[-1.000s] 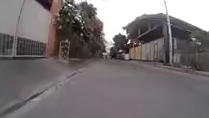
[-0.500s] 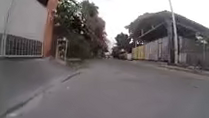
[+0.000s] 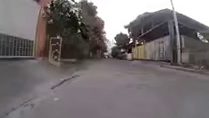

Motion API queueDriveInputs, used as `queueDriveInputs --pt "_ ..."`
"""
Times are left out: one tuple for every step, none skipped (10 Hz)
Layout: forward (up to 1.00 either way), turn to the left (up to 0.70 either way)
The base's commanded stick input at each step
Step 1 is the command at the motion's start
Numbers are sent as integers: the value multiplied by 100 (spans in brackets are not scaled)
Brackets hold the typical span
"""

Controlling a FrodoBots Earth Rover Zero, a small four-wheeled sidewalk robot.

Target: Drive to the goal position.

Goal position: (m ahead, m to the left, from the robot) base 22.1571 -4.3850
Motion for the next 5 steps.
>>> queueDriveInputs --pt "100 -19" --pt "100 -10" --pt "100 -2" --pt "100 0" --pt "100 0"
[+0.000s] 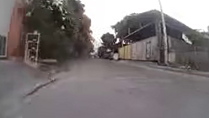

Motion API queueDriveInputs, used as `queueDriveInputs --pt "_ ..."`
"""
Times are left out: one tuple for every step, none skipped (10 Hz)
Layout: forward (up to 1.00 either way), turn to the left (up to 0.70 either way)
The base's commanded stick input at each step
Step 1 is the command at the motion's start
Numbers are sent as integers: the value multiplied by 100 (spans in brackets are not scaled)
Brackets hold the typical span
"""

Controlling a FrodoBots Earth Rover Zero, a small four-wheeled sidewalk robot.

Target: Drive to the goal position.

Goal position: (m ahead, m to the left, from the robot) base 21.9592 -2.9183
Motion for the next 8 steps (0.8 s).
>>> queueDriveInputs --pt "100 0" --pt "100 0" --pt "100 0" --pt "100 0" --pt "100 0" --pt "100 18" --pt "100 40" --pt "100 34"
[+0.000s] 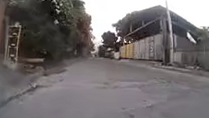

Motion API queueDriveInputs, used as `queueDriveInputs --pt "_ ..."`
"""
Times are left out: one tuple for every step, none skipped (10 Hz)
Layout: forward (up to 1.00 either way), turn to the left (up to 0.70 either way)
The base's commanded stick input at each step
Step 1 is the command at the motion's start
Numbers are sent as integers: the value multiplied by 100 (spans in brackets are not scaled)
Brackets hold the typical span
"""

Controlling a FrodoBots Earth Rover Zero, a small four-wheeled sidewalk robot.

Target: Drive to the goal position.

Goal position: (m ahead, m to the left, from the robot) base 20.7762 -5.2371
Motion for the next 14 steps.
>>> queueDriveInputs --pt "100 9" --pt "100 0" --pt "100 0" --pt "100 0" --pt "100 0" --pt "100 0" --pt "100 0" --pt "100 0" --pt "100 0" --pt "100 0" --pt "100 0" --pt "100 0" --pt "100 0" --pt "100 0"
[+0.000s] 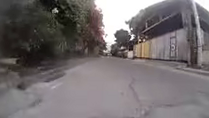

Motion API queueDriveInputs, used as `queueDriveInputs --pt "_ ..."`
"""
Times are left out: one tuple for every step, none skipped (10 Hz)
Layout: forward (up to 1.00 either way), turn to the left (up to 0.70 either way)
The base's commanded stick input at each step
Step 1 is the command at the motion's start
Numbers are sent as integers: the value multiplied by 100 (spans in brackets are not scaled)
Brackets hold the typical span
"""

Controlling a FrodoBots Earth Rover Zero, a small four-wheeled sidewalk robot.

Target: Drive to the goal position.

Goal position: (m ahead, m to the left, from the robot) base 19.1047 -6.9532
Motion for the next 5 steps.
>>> queueDriveInputs --pt "100 0" --pt "100 0" --pt "100 0" --pt "100 0" --pt "100 0"
